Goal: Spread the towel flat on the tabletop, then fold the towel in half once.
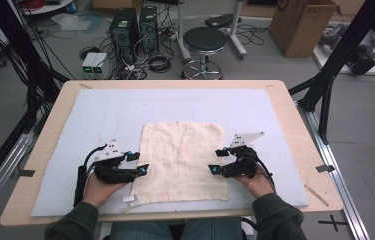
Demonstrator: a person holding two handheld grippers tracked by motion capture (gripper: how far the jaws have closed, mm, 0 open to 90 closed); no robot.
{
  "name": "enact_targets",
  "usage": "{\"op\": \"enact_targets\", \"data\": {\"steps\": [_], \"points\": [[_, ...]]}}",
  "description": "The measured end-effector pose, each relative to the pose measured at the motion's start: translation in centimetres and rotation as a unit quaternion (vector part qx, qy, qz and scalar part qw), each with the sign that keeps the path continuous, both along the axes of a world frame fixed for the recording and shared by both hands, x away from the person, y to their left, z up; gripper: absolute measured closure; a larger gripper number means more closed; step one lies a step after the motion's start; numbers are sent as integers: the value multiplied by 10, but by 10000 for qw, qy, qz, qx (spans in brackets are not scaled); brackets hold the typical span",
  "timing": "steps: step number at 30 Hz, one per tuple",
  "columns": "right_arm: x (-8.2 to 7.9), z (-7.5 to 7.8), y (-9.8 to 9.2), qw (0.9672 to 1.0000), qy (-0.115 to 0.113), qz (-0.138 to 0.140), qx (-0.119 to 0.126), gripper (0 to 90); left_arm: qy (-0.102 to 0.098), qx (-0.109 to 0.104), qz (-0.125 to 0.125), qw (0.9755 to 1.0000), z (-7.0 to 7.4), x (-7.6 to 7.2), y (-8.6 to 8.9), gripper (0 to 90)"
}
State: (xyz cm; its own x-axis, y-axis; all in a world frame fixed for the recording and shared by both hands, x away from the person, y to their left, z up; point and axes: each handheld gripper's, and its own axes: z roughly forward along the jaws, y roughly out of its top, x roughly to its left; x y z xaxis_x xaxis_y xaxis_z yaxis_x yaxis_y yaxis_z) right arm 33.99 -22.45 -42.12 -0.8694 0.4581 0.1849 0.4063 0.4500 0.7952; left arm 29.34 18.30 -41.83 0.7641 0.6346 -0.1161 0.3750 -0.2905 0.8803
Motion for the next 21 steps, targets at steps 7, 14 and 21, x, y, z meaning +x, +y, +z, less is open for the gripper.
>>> {"op": "enact_targets", "data": {"steps": [7, 14, 21], "points": [[-1, 1, -1, 10000, -52, -30, -19, 285, -39, 130, -41, 9999, 0, -2, 0, 425], [-3, 1, -2, 9999, -82, -66, -8, 285, -41, 220, -66, 9997, 1, -3, 0, 411], [-3, 0, -2, 9999, -70, -68, -33, 285, -22, 301, -80, 9995, -1, -2, 0, 407]]}}
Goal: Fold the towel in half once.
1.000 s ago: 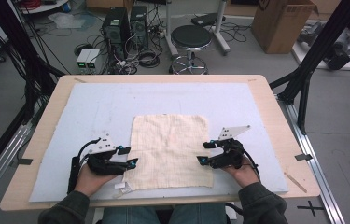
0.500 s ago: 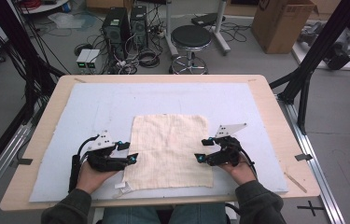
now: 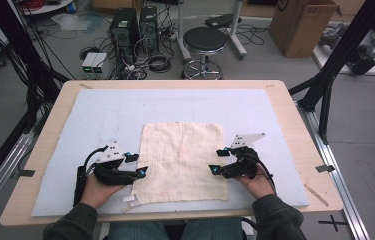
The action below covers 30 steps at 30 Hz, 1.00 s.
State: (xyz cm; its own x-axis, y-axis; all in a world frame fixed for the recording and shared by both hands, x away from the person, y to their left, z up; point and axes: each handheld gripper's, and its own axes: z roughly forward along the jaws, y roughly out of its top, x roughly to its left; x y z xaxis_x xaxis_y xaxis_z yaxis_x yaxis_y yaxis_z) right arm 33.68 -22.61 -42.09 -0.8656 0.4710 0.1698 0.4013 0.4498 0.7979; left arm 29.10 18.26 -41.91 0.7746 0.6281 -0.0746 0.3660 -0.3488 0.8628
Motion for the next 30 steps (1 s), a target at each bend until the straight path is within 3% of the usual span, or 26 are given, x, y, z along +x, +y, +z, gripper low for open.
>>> {"op": "enact_targets", "data": {"steps": [3, 8, 12, 16, 19, 25, 30], "points": [[0, 0, 0, 10000, 5, -9, 9, 285, -29, 12, 15, 10000, 0, 1, 0, 406], [4, 0, -3, 10000, 6, -62, 32, 280, 122, -101, 100, 9998, -1, 5, 3, 419], [10, 2, -8, 9998, 23, -204, 4, 279, 183, -4, 113, 9998, 4, 9, 5, 424], [22, 9, -10, 9994, -34, -328, -44, 282, 230, -124, 165, 9995, 10, 20, 5, 428], [30, 12, -12, 9991, -26, -423, 0, 285, 294, -48, 180, 9994, 12, 32, 2, 430], [48, 14, -15, 9983, 40, -562, -156, 310, 326, -48, 262, 9991, 18, 52, 1, 442], [60, 18, -18, 9975, 45, -663, -222, 332, 341, -211, 447, 9982, 21, 66, 2, 458]]}}
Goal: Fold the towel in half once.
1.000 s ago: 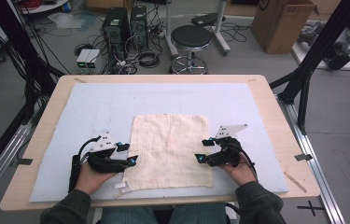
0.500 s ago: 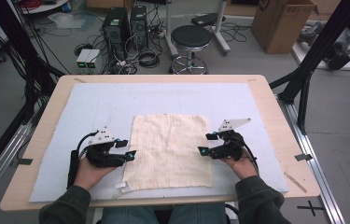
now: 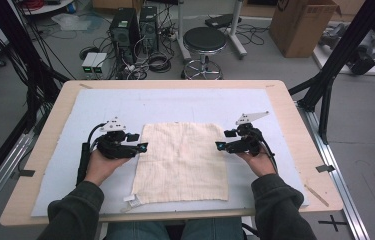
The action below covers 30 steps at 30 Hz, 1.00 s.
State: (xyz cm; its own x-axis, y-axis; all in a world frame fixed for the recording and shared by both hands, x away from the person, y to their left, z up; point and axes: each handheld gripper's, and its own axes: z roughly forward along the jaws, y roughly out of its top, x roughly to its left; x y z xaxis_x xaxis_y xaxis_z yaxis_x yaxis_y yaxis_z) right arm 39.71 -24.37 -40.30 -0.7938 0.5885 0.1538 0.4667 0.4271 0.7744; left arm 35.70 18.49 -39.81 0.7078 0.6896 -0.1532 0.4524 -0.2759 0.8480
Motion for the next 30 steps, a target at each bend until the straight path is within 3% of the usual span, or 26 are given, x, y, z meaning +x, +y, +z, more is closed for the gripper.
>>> {"op": "enact_targets", "data": {"steps": [7, 10, 13, 16, 22, 30], "points": [[21, 11, -3, 9998, 51, -204, -44, 420, 53, -27, 228, 9997, 3, 26, 1, 522], [34, 12, -2, 9994, 84, -316, -105, 457, 96, 104, 276, 9995, 4, 39, -3, 535], [45, 11, -1, 9986, 174, -470, -141, 483, 88, 46, 425, 9990, 4, 50, -4, 546], [54, 4, -2, 9973, 227, -696, -25, 502, 107, -23, 745, 9972, -3, 59, -3, 545], [65, -10, -4, 9952, 361, -906, -42, 543, 244, 218, 1129, 9931, -20, 72, -5, 553], [74, -25, -1, 9938, 548, -967, -78, 595, 487, 430, 1109, 9917, -39, 81, -15, 565]]}}
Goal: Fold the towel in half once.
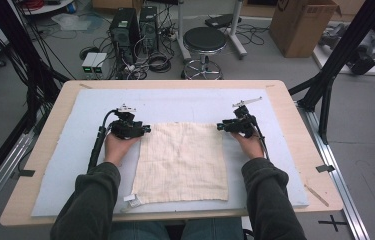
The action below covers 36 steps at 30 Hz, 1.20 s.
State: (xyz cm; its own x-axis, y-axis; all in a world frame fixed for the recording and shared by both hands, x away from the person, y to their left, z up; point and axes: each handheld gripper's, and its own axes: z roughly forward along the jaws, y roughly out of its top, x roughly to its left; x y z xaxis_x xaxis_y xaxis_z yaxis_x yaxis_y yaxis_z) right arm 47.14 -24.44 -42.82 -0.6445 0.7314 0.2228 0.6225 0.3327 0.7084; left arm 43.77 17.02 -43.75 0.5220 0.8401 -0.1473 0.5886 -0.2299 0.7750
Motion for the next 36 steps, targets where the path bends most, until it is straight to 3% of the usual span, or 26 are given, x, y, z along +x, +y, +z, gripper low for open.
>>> {"op": "enact_targets", "data": {"steps": [5, 10, 13, 16, 19, 28, 30, 33, 36], "points": [[4, -8, 1, 9999, 110, -46, -60, 635, 9, 183, 97, 9998, -7, 2, -6, 560], [6, -11, 3, 9998, 113, -63, -121, 700, -103, 433, 251, 9987, -6, 1, -8, 730], [5, -11, 6, 9997, 47, 72, -240, 777, -170, 582, 137, 9981, -5, 0, -11, 850], [5, -11, 9, 9994, 71, 214, -274, 850, -134, 530, 160, 9984, -5, 0, -10, 868], [4, -10, 10, 9993, 113, 254, -257, 859, -93, 525, 162, 9984, -3, 0, -7, 872], [6, 0, 10, 9996, -26, 224, -142, 863, -216, 209, 302, 9991, 7, 2, 4, 875], [7, 5, 13, 9996, -56, 234, -122, 864, -255, 116, 351, 9990, 11, 2, 7, 875], [9, 13, 15, 9996, -154, 242, -85, 864, -310, 183, 288, 9989, 20, 4, 9, 875], [10, 20, 14, 9996, -224, 193, -5, 864, -425, 45, 312, 9986, 31, 6, 9, 875]]}}
